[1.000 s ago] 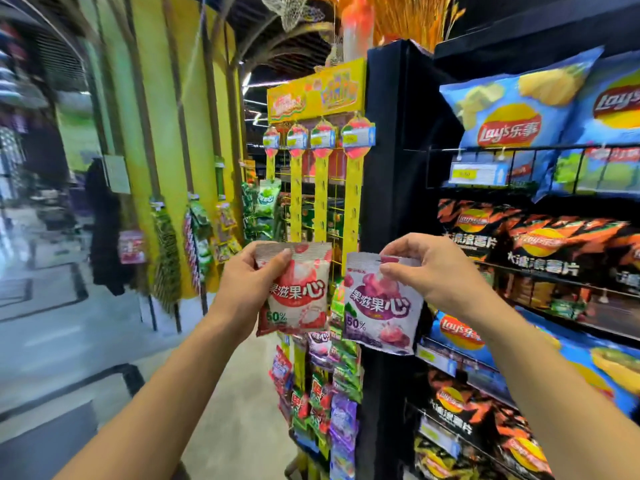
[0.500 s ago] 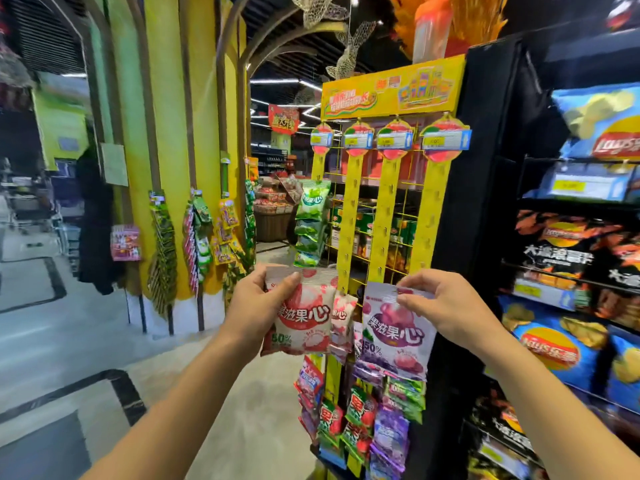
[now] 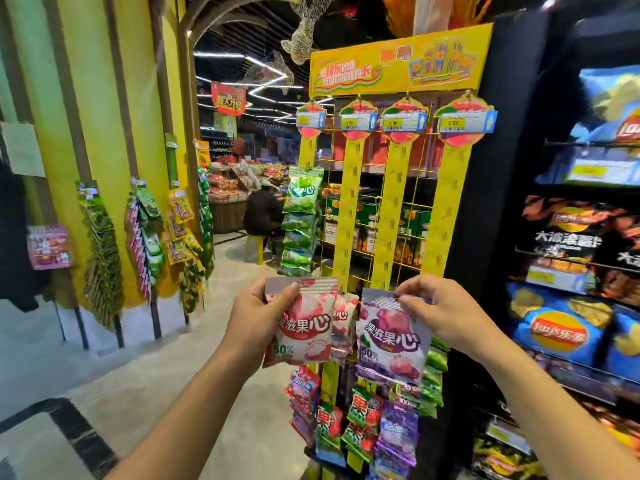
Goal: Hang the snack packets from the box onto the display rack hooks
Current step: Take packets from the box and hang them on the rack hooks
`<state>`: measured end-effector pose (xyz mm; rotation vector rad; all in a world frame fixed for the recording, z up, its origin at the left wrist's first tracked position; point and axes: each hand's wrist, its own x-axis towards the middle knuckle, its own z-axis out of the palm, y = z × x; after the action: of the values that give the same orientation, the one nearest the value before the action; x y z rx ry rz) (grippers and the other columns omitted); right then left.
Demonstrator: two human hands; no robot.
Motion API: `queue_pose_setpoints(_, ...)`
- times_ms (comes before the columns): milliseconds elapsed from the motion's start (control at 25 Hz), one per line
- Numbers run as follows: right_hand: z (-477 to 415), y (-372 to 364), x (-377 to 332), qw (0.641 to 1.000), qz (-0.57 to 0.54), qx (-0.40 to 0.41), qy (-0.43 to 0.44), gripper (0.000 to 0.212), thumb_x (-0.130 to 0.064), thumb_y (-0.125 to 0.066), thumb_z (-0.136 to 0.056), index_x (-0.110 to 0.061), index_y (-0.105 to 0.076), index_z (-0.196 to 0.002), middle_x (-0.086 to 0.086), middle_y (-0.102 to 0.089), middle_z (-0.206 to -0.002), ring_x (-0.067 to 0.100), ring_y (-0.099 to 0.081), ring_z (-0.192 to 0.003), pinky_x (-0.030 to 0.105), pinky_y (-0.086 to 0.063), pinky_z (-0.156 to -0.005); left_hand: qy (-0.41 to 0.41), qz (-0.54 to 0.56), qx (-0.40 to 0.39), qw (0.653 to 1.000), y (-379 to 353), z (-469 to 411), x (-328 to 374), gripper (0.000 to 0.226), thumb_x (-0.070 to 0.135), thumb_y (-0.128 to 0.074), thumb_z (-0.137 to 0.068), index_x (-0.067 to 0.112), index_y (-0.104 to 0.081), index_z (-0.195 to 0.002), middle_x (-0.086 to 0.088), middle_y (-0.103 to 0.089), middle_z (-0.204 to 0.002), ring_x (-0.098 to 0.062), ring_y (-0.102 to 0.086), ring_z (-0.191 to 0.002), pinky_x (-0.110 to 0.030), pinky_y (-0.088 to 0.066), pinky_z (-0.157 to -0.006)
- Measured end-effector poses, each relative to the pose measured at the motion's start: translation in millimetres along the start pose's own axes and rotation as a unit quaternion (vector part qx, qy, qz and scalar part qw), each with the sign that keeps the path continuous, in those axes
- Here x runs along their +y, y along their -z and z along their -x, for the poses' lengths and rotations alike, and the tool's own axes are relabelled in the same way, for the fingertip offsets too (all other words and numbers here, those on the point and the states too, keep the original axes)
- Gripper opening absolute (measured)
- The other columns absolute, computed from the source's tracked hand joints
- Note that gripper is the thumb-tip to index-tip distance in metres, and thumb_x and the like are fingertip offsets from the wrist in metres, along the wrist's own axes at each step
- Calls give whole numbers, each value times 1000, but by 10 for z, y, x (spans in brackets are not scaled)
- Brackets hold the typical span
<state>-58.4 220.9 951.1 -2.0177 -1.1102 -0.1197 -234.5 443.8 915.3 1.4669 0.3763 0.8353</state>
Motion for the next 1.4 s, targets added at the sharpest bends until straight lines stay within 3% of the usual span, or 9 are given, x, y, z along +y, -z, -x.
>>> queue_pose_setpoints(160, -277, -111, 230, 1000, 13, 7, -21, 10, -22, -65, -96, -32, -65, -93, -15, -68, -95, -3, -61, -89, 16, -44, -72, 18, 6, -25, 1000, -80, -449, -203, 16, 20, -67, -100, 10, -64, -111, -10, -81, -87, -27, -80, -76, -33, -63, -55)
queue_pose_setpoints(480, -876, -421, 769, 996, 12, 35, -84, 14, -16, -67, -95, -29, -66, -90, -8, -69, -92, 9, -64, -88, 36, -53, -84, 57, -7, -93, 994, -247, -1484, -645, 22, 24, -67, -101, 11, -65, -118, -14, -81, -99, -34, -80, -88, -56, -64, -81)
queue_pose_setpoints(640, -1015, -523, 905, 990, 37, 61, -122, 8, -15, -67, -95, -23, -68, -95, -7, -69, -95, 12, -64, -92, 33, -51, -84, 68, -4, -127, 990, -313, -1841, -821, 19, 23, -68, -100, 9, -64, -113, -14, -81, -96, -33, -80, -86, -51, -65, -77)
queue_pose_setpoints(800, -995, -651, 970, 980, 86, 73, -161, 12, -16, -67, -94, -28, -66, -92, -15, -66, -91, 2, -61, -87, 24, -45, -74, 78, 16, -167, 983, -347, -2083, -986, 12, 17, -66, -101, 7, -66, -109, -14, -81, -92, -28, -80, -80, -37, -64, -61)
queue_pose_setpoints(880, -948, -747, 977, 976, 93, 73, -185, 18, -15, -66, -95, -31, -64, -88, -13, -66, -89, 5, -62, -85, 24, -46, -72, 89, 27, -189, 978, -352, -2196, -1075, 12, 16, -66, -101, 6, -66, -109, -12, -81, -90, -26, -80, -78, -34, -63, -58)
queue_pose_setpoints(1000, -901, -941, 936, 966, 117, 69, -220, 24, -14, -65, -96, -35, -59, -84, -8, -65, -89, 14, -62, -85, 31, -49, -74, 103, 15, -221, 970, -337, -2355, -1229, 15, 19, -67, -101, 7, -67, -110, -15, -80, -95, -29, -80, -83, -39, -65, -66)
queue_pose_setpoints(1160, -942, -1270, 973, 961, 113, 67, -245, 23, -16, -65, -96, -35, -59, -84, -10, -65, -83, 9, -60, -79, 27, -48, -70, 117, 8, -234, 965, -293, -2510, -1382, 13, 20, -68, -101, 8, -68, -108, -14, -81, -93, -31, -80, -84, -50, -65, -78)
queue_pose_setpoints(1400, -1151, -1590, 1247, 955, 100, 111, -254, 15, -18, -69, -94, -31, -66, -87, -11, -67, -93, 6, -61, -90, 22, -43, -75, 119, 11, -236, 964, -139, -2669, -1483, 10, 18, -66, -102, 11, -69, -107, -13, -81, -91, -31, -80, -82, -40, -65, -64)
